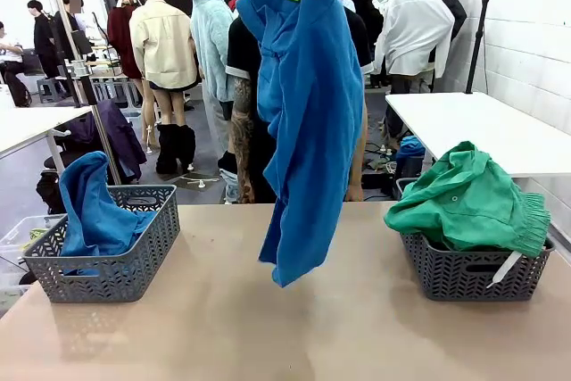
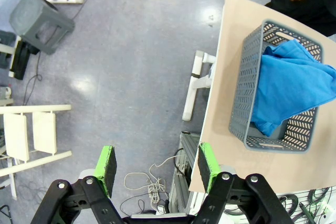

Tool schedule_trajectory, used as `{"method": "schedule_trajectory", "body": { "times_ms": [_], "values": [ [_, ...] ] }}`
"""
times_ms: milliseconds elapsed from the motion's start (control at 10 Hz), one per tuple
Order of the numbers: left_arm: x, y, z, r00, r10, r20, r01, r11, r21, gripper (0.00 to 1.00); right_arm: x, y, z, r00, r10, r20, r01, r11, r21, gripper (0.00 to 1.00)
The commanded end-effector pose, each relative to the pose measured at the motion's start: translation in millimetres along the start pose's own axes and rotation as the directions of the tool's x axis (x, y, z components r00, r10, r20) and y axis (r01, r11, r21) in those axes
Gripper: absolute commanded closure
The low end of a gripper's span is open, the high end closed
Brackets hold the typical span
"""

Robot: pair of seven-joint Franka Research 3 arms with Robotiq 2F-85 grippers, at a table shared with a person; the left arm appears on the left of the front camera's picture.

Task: Sort the tops and bottoms.
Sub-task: Lift clothes from the center of the table with your right hand.

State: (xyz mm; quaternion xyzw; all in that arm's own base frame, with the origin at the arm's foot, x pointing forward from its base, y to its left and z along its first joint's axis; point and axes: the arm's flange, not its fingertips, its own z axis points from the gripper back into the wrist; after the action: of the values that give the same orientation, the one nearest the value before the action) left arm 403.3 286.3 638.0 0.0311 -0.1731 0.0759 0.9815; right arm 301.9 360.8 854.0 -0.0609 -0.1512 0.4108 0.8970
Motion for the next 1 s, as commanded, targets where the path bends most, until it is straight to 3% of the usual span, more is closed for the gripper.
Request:
{"method": "schedule_trajectory", "body": {
  "times_ms": [0,200,300,600,900],
  "values": [
    [-3,-1,1,1.0,0.006,-0.004,-0.006,1.0,0.017,0.19,-11,0,0,1.0,0.009,-0.006,-0.009,1.0,0.009,1.0],
    [-3,-1,1,1.0,0.006,-0.004,-0.006,1.0,0.017,0.19,-2,1,2,1.0,0.0,0.002,0.0,1.0,-0.002,1.0],
    [-3,-1,1,1.0,0.006,-0.004,-0.006,1.0,0.017,0.19,13,-23,-1,0.995,0.081,0.063,-0.081,0.997,0.003,1.0],
    [-3,-1,1,1.0,0.006,-0.004,-0.006,1.0,0.017,0.19,53,-76,0,0.983,0.046,0.18,-0.046,0.999,-0.006,1.0],
    [-3,-1,1,1.0,0.006,-0.004,-0.006,1.0,0.017,0.19,97,-113,0,0.985,0.077,0.157,-0.089,0.994,0.07,1.0]
  ]
}}
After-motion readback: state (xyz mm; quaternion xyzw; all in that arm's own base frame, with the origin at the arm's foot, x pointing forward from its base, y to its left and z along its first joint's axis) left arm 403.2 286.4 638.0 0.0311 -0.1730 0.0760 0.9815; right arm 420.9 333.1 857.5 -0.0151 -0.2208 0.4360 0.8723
